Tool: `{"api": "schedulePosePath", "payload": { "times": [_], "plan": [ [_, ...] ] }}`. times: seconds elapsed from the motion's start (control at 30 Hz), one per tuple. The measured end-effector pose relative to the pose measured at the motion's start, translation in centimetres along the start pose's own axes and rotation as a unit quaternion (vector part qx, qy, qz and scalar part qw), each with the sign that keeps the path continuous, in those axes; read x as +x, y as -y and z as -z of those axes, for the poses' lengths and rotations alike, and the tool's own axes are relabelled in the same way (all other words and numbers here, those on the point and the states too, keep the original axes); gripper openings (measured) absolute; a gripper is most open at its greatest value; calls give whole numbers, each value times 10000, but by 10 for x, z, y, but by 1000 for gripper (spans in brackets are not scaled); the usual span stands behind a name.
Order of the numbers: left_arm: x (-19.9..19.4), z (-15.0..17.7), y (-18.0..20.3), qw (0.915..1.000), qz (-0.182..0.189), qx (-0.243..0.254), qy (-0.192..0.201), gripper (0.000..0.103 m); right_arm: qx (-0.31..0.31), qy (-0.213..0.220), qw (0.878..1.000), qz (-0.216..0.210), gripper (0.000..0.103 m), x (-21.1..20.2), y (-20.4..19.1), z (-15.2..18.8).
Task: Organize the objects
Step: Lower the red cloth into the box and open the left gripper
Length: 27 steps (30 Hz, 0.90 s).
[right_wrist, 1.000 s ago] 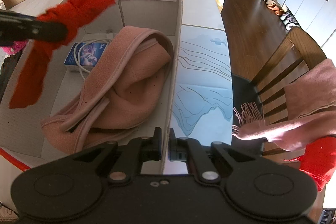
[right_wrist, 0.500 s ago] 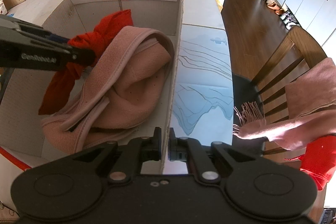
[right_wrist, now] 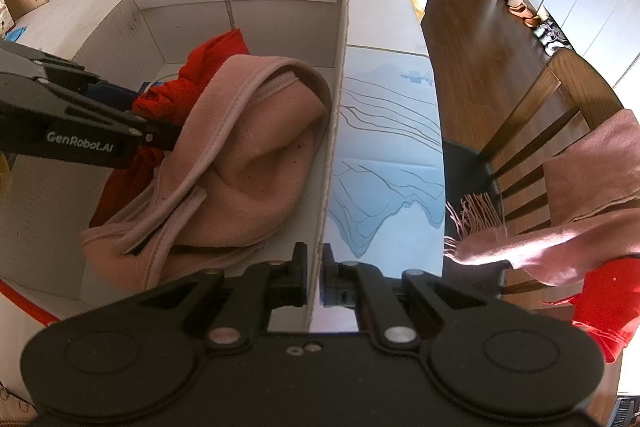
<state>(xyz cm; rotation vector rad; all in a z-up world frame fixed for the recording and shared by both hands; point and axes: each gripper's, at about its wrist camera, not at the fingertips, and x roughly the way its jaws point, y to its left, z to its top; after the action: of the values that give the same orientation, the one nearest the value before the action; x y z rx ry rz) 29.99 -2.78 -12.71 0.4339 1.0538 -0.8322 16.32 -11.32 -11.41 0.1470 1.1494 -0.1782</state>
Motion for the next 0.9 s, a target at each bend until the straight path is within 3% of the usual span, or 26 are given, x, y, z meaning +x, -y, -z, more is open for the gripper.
{"api": "schedulePosePath", "payload": {
  "times": [0.13,0.7,0.9],
  "plan": [
    [-7,3,4,9999,8,58,124,59,5,4,10000,-1,4,0,0,0],
    [-68,15,-5,9959,241,-314,819,65,-20,3,10000,9,4,-1,1,0],
    [-91,29,-17,9936,106,-422,1042,71,-32,-6,10000,9,4,-1,1,0]
  ]
}}
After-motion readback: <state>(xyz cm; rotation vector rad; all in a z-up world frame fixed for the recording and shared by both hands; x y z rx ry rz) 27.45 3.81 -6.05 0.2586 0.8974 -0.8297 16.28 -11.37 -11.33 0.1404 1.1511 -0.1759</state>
